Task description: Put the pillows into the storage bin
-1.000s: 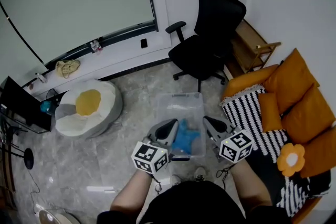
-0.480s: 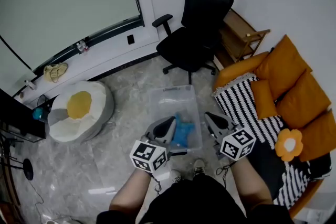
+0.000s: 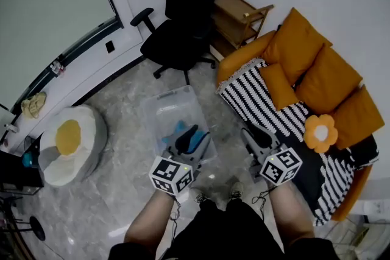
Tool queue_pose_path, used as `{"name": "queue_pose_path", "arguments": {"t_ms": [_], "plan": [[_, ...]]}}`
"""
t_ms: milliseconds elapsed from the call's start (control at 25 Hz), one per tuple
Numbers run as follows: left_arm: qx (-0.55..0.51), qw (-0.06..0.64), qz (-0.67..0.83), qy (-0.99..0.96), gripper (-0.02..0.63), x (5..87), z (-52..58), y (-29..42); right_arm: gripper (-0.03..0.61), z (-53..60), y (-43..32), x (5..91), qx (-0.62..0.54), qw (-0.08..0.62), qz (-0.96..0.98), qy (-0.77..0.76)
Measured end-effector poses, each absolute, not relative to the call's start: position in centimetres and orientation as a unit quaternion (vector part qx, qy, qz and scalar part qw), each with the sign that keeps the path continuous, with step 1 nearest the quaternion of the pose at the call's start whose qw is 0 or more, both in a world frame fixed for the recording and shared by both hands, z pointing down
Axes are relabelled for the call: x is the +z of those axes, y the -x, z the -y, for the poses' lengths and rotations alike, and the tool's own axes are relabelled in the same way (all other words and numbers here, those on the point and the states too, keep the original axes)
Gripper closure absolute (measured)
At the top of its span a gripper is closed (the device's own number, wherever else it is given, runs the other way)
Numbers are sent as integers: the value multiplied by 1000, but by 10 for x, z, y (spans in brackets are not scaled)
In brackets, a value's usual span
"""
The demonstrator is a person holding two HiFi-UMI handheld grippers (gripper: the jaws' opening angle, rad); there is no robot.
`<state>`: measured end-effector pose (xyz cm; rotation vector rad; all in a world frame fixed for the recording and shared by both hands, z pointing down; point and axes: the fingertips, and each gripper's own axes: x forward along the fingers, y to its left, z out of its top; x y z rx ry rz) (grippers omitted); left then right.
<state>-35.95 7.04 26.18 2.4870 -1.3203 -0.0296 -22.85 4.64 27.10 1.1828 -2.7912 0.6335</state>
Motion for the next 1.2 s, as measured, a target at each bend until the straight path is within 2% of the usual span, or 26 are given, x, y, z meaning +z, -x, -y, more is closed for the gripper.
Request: {"name": "queue_pose_path", "arguments": {"t_ms": [120,320,840,1200], "plan": [[-5,159,439,-884,366,261,-66,325,373,-46,190,272,201,16,884,-422],[22,148,390,-908,345,257,-70,252,284,-56,121,264,199,-9,861,-468],[45,141,287,-946,336,258,-109,8,272,-125,-133,269,203,-55,795,-569],[51,157,232,-959,334,264,-139,-124,273,-176,-264,267,195,-71,757,-620]]}}
